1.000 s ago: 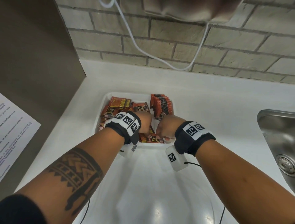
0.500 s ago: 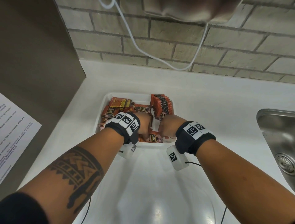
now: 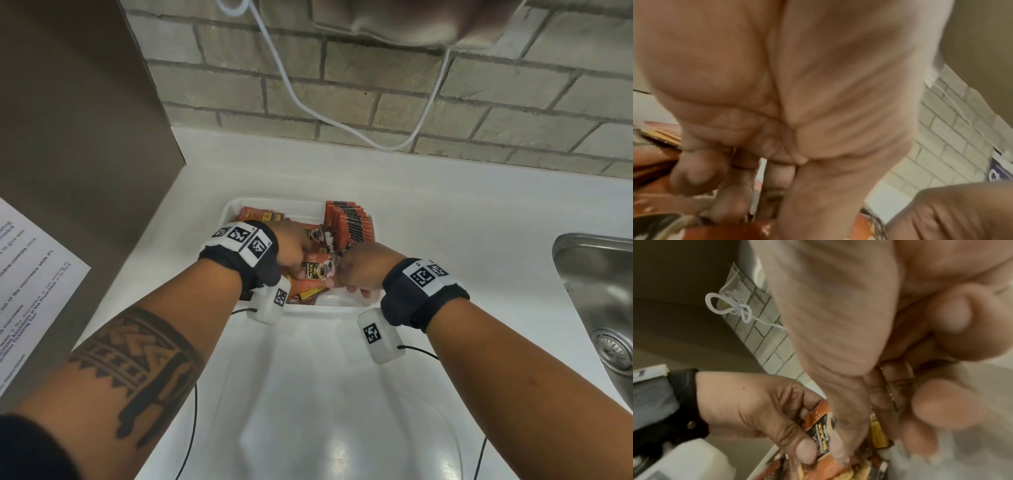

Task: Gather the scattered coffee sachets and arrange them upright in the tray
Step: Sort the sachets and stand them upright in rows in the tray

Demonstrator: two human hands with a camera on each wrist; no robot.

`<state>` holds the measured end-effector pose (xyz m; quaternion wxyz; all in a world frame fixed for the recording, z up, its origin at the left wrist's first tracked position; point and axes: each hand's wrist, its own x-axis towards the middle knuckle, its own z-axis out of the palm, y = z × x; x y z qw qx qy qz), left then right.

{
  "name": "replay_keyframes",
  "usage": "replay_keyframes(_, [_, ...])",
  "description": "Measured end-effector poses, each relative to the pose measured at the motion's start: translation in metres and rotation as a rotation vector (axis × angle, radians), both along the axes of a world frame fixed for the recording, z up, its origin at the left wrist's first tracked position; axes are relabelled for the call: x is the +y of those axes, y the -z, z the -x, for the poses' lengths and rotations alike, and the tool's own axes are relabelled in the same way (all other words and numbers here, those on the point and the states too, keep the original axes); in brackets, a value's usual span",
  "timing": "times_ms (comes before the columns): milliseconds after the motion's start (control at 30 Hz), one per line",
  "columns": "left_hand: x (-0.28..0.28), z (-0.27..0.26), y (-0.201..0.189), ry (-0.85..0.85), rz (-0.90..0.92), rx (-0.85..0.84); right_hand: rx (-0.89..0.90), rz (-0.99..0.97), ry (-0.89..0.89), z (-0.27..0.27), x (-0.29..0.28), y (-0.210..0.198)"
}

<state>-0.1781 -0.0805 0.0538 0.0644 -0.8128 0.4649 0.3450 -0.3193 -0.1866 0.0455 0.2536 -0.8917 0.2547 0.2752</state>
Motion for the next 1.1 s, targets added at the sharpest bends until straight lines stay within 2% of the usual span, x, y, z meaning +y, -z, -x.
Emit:
replay_keyframes(167, [0.007,-0.014,0.002,-0.055,0.047,0.077,-0.241,-0.077,0.057,-0.008,0.010,-0.002])
replay_keyframes(267, [0.012,-0.016,0.002,-0.083,0.067,0.130,-0.296,-0.051,0.073,-0.013,0.015,0.004])
replay_keyframes(500, [0.016,-0.022,0.006,-0.066,0.035,0.088,-0.280,-0.071,0.047,-0.007,0.009,-0.010])
replay_keyframes(867, [-0.023,-0.012,0.019,-0.101,0.249,-0.140,-0.253,-0.077,0.031,0.014,0.004,-0.011])
replay_keyframes(1000, [-0.040,-0.011,0.036,-0.041,0.146,-0.271,-0.225,-0.052,0.061,0.012,0.004,-0.001])
replay_keyframes(1100, [-0.045,-0.016,0.042,-0.001,0.038,-0.292,-0.185,-0.064,0.074,0.009,0.005,0.005])
